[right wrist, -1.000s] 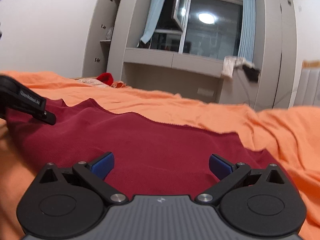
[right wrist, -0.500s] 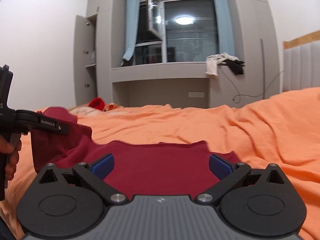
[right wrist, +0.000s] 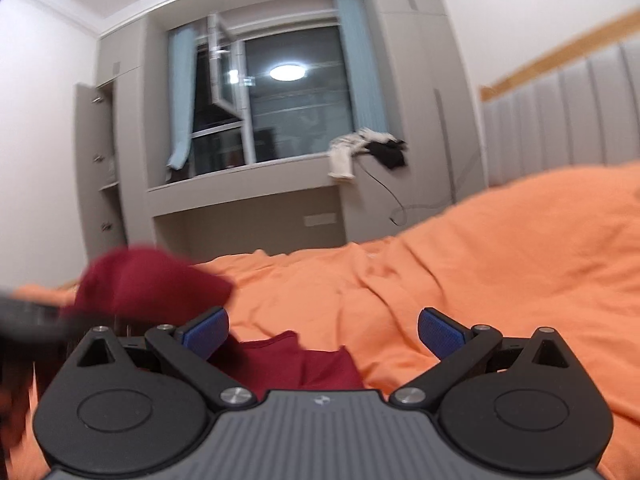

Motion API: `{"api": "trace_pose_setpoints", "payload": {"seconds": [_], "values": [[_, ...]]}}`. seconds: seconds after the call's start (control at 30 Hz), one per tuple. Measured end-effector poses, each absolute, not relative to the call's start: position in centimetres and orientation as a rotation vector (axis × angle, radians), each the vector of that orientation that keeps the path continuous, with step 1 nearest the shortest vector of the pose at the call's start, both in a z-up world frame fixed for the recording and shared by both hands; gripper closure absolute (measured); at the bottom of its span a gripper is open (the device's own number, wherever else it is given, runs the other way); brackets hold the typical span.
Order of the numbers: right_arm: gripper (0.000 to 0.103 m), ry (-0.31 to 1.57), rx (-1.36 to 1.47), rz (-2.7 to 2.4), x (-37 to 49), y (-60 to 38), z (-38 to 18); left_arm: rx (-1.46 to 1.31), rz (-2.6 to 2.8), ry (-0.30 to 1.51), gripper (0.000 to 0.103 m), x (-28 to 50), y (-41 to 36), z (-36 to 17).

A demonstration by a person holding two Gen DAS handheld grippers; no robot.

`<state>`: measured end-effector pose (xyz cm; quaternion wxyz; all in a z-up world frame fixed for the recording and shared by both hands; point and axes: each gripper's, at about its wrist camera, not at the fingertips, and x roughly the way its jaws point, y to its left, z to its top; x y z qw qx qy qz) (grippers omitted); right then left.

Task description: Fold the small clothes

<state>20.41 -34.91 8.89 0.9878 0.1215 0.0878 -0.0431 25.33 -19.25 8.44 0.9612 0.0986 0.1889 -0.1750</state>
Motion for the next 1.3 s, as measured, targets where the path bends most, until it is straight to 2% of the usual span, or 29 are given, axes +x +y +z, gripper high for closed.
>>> {"api": "trace_pose_setpoints", "payload": {"seconds": [0.27,0.53,0.6,0.73,1.03,1.1,1.3], "values": [[0.000,0.207,0.287,-0.106,21.4,-37.0,8.3,0.321,-0.431,0.442,0.082,23.6,-22.1,4.0],[0.000,0.260,0.367,-0.132,22.2,-38.4,7.8,0.317,-0.481,0.469,0.072,22.6,-20.9,3.4],[0.000,0.280,0.388,-0.134,22.6,-38.9,7.5,0.300,-0.515,0.466,0.063,22.2,-20.8,3.5],[0.000,0.300,0.458,-0.139,22.8,-39.8,6.7,0.311,-0.587,0.448,0.058,21.2,-21.4,3.6],[0.000,0.388,0.655,-0.004,24.5,-40.9,5.2,0.331,-0.662,0.410,0.035,19.5,-21.8,3.2],[0.000,0.410,0.705,0.041,25.1,-40.8,4.9,0.323,-0.666,0.395,0.022,19.1,-21.4,3.5],[0.000,0.485,0.809,0.243,28.3,-39.6,4.4,0.360,-0.619,0.347,0.004,18.1,-20.3,4.0]]}}
